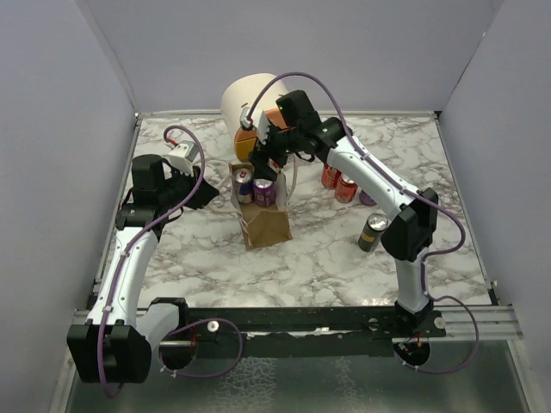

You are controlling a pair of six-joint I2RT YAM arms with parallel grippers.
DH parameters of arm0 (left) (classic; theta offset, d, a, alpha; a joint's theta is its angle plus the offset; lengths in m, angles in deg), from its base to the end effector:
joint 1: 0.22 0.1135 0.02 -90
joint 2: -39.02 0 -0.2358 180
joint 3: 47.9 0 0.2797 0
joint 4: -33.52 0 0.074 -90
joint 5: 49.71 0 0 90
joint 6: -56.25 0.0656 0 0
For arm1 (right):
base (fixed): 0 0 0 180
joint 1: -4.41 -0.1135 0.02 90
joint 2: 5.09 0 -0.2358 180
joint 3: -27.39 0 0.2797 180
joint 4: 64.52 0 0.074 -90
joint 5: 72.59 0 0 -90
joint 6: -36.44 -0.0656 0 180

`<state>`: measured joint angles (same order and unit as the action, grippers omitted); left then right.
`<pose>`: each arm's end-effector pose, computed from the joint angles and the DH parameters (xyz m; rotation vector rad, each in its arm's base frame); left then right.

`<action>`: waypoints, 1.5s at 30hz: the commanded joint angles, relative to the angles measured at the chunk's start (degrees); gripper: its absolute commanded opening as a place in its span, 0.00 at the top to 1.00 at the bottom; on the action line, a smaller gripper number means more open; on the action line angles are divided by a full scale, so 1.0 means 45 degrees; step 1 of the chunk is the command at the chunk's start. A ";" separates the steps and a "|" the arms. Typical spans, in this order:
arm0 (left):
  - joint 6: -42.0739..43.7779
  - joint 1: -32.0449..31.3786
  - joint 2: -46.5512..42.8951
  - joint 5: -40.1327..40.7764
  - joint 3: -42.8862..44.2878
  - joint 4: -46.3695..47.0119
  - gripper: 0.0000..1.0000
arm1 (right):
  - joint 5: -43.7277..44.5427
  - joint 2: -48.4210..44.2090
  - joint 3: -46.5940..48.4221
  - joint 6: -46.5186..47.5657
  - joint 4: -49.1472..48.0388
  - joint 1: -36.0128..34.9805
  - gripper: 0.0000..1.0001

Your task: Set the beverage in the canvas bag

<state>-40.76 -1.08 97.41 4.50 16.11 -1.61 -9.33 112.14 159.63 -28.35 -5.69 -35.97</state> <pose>0.2849 -0.0426 0.2790 0.2719 2.0411 -0.7328 0.3570 0.3423 0.3038 -1.4530 1.8214 0.6766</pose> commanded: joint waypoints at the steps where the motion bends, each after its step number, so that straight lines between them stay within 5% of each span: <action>1: -0.0133 0.0016 -0.0030 -0.0464 -0.0021 0.0285 1.00 | 0.0080 -0.1523 0.0018 -0.0365 -0.0424 0.0053 0.17; 11: -0.0123 -0.0003 0.0228 -0.0632 0.0321 0.0211 1.00 | 0.1930 -0.4796 -0.2969 -0.0402 -0.1559 0.0479 0.18; 17: -0.0117 -0.0042 0.0006 -0.0660 0.0141 0.0324 1.00 | 0.1647 -0.6719 -0.5567 -0.0716 -0.1975 0.2390 0.17; 23: -0.0101 -0.0062 -0.0225 -0.0592 0.0003 0.0355 1.00 | 0.1105 -0.8897 -0.8657 -0.0719 -0.1381 0.4660 0.17; 31: -0.0202 -0.0100 -0.0084 -0.0795 0.0101 0.0423 1.00 | 0.1791 -1.1344 -1.1594 -0.0321 0.0658 0.5555 0.16; 45: -0.0219 -0.0154 0.0252 -0.0739 0.0251 0.0421 1.00 | 0.2478 -1.1689 -1.3046 0.0205 0.1939 0.5971 0.14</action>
<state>-41.06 -1.47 98.40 3.01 16.13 -1.13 0.29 59.14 101.66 -29.07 1.28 -9.99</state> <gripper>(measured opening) 0.090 0.855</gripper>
